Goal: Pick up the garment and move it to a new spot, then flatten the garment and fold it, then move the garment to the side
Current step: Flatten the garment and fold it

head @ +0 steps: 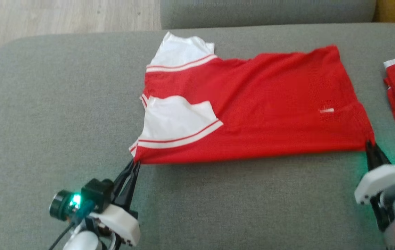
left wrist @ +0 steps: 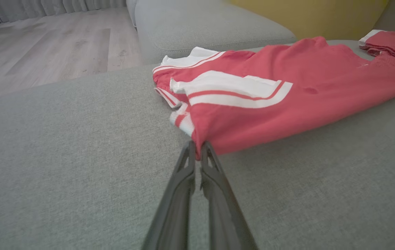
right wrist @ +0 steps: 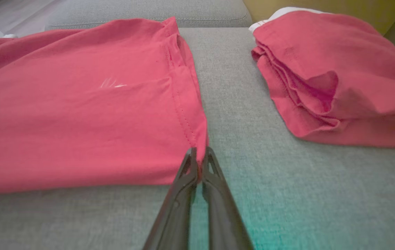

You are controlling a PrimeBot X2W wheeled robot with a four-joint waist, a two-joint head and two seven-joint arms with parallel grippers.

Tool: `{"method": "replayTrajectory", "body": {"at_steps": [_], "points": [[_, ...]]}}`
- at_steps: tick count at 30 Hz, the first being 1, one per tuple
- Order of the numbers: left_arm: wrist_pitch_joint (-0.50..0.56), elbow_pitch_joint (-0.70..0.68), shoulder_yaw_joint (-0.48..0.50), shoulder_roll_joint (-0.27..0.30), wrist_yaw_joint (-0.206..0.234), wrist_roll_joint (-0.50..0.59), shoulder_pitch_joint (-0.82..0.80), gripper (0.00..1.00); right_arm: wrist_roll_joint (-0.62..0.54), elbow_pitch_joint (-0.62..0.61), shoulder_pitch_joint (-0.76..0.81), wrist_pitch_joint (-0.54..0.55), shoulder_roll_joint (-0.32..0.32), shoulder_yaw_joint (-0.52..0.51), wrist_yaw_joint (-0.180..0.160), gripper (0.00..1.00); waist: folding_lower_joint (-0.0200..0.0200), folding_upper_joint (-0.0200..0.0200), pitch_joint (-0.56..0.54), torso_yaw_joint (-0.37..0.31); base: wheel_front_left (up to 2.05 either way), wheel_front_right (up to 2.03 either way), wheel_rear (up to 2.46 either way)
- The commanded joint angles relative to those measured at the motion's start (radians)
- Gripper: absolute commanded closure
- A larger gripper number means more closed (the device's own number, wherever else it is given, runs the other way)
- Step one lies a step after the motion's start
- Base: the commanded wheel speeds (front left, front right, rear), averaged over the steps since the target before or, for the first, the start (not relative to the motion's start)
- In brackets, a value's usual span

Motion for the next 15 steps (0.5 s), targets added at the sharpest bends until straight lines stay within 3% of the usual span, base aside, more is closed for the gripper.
{"method": "replayTrajectory", "body": {"at_steps": [1, 9, 15], "points": [[-0.012, -0.031, 0.038, 0.03, 0.014, -0.009, -0.012, 1.0, 0.011, -0.032, 0.017, -0.005, -0.032, 0.02, -0.001, 1.0, 0.0001, -0.0001, -0.014, 0.001, 0.0, 0.0, 0.0], [-0.013, -0.065, 0.031, 0.043, 0.043, -0.047, 0.143, 1.0, 0.073, -0.235, 0.228, 0.062, -0.083, 0.04, -0.001, 1.0, 0.0001, -0.0001, -0.062, -0.019, 0.0, 0.0, 0.0], [-0.015, -0.076, 0.027, 0.054, 0.063, -0.06, 0.216, 1.0, 0.073, -0.42, 0.379, 0.156, -0.072, -0.001, -0.001, 1.0, 0.0001, -0.0001, -0.069, -0.025, 0.0, 0.0, 0.0]]}}
